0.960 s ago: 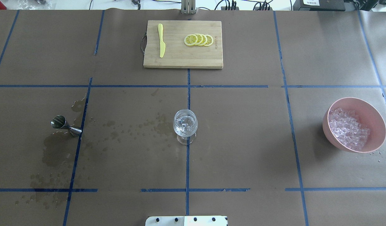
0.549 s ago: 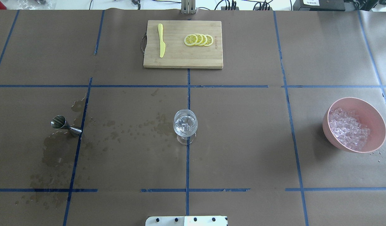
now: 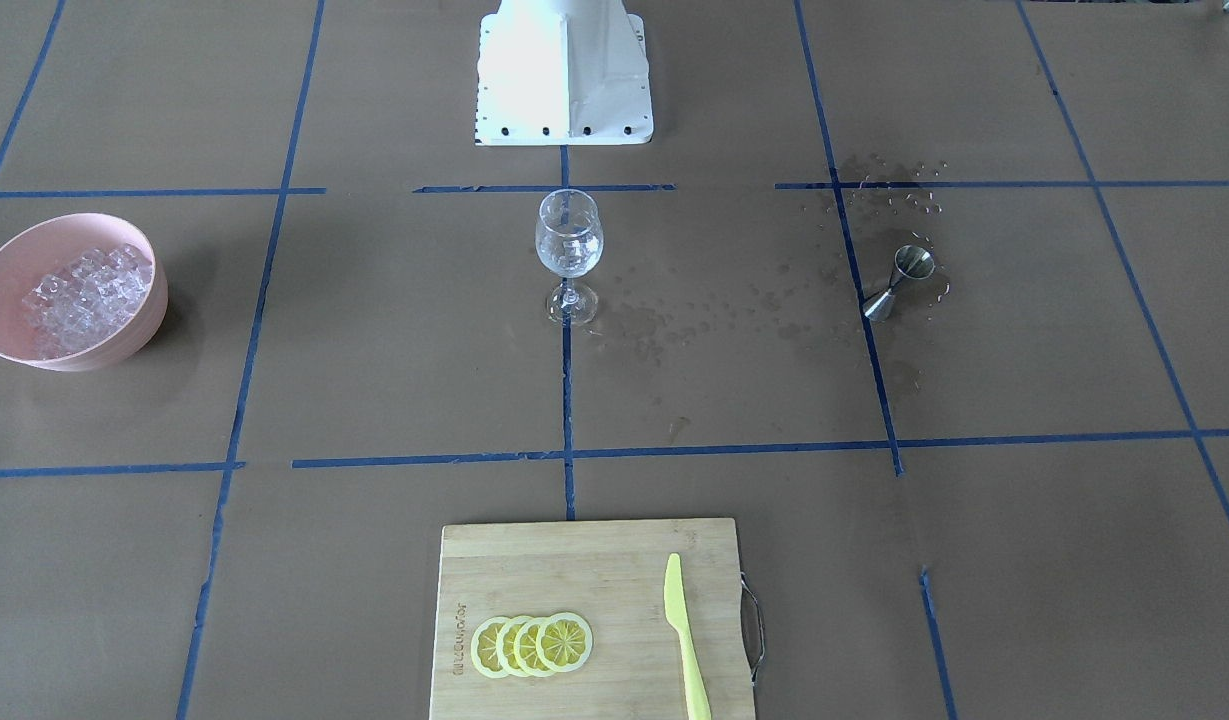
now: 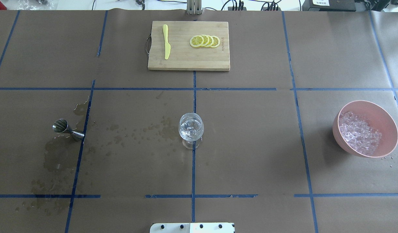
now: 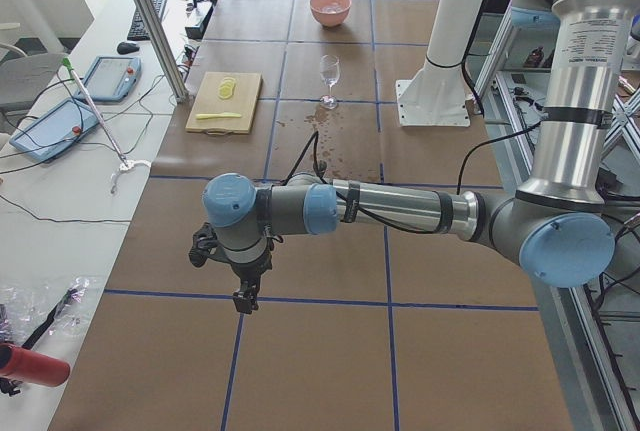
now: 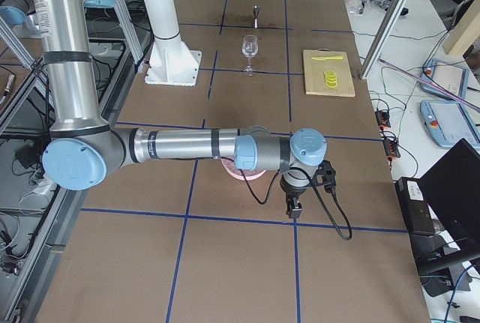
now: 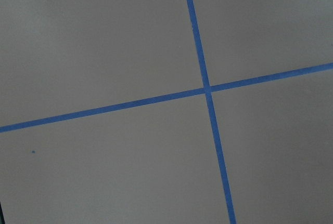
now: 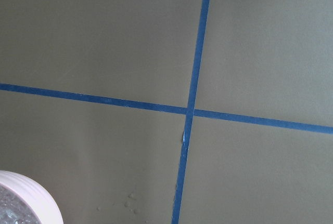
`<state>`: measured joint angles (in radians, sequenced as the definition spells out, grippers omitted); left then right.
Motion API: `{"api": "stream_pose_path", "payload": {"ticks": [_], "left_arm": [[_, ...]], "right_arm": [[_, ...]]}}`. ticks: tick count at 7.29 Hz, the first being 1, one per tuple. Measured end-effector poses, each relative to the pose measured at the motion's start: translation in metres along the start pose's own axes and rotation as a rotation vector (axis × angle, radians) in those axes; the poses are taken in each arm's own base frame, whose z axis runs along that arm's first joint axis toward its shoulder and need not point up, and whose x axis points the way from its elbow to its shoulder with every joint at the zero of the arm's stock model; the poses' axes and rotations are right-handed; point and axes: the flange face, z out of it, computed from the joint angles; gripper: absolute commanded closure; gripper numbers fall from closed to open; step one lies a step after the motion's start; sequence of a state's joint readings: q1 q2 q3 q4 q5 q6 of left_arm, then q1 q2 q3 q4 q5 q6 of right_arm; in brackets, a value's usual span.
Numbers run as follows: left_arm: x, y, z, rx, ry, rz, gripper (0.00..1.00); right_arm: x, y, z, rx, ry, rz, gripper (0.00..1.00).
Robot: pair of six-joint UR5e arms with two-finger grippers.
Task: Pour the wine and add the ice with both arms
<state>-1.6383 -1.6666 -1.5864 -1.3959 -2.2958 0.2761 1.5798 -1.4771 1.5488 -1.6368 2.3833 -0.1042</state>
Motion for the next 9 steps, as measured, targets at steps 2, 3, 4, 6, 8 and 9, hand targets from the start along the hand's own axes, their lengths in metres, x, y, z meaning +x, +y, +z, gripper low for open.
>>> {"api": "stream_pose_path", "payload": {"ticks": [2, 3, 4, 6, 8, 9], "left_arm": [[0.001, 0.0, -0.001, 0.002, 0.0, 0.002, 0.0], [0.002, 0.0, -0.002, 0.004, -0.001, 0.003, 0.0], [0.003, 0.0, -0.003, 0.006, -0.001, 0.005, 0.0], [0.005, -0.002, -0.005, 0.011, -0.002, -0.004, 0.0], [0.008, -0.004, -0.008, 0.016, -0.004, -0.023, 0.0], [0.008, -0.004, -0.009, 0.018, -0.004, -0.045, 0.0]], "right_arm": [[0.004, 0.018, -0.008, 0.035, 0.0, 0.08, 0.0], [0.005, 0.031, -0.007, 0.072, 0.008, 0.111, 0.0], [0.005, 0.036, -0.007, 0.106, 0.011, 0.139, 0.0], [0.001, 0.033, -0.01, 0.133, 0.006, 0.153, 0.0], [0.001, 0.033, -0.009, 0.12, -0.003, 0.177, 0.0], [0.002, 0.033, -0.008, 0.106, -0.004, 0.192, 0.0]]}}
